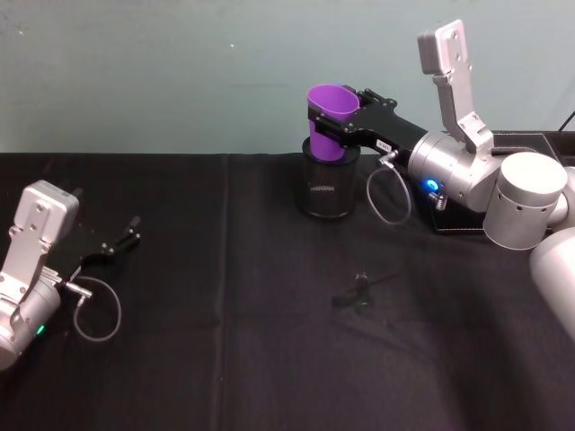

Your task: Pick up one cup with a gripper and tap it against the other cup.

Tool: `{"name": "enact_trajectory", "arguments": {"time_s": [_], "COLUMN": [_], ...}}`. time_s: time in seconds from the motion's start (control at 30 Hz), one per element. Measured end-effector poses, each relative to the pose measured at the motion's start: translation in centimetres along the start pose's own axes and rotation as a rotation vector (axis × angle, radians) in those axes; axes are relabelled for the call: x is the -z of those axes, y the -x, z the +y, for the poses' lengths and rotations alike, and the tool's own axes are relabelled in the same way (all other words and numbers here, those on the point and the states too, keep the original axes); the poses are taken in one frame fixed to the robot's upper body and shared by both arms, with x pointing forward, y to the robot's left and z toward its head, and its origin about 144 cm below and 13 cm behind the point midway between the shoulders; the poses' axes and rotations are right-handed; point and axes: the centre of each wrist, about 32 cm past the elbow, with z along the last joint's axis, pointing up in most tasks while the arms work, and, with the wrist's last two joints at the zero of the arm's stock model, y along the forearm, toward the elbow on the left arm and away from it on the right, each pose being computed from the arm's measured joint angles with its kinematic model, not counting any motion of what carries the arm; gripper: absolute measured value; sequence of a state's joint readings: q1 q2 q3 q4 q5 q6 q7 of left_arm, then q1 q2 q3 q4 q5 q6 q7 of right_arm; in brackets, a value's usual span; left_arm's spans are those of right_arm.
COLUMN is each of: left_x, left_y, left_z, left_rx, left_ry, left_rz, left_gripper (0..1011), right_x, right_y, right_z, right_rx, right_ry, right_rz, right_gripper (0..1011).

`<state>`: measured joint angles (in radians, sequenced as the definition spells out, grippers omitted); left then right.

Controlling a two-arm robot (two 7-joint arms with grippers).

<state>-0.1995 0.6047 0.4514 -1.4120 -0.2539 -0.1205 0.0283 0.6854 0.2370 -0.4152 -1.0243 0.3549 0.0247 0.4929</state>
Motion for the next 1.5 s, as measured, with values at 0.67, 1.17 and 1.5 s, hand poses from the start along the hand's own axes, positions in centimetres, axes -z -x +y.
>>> {"name": "enact_trajectory", "arguments": {"time_s": [0.67, 1.17, 1.5], "left_x": [0.0, 0.0, 0.0], "left_y": [0.0, 0.0, 0.0], "left_z": [0.0, 0.0, 0.0], "left_rx": [0.000, 0.000, 0.000], "left_ry": [0.000, 0.000, 0.000], "left_rz": [0.000, 0.000, 0.000], "left_gripper": [1000, 1000, 1000], "right_x": [0.0, 0.2, 0.8], "right_y": [0.0, 0.4, 2.3], "right_z": [0.0, -0.1, -1.4], "right_rx": [0.000, -0.008, -0.049], "right_ry": [0.000, -0.003, -0.018], "right_rz": [0.000, -0.003, -0.019], "right_gripper": [721, 721, 721]}}
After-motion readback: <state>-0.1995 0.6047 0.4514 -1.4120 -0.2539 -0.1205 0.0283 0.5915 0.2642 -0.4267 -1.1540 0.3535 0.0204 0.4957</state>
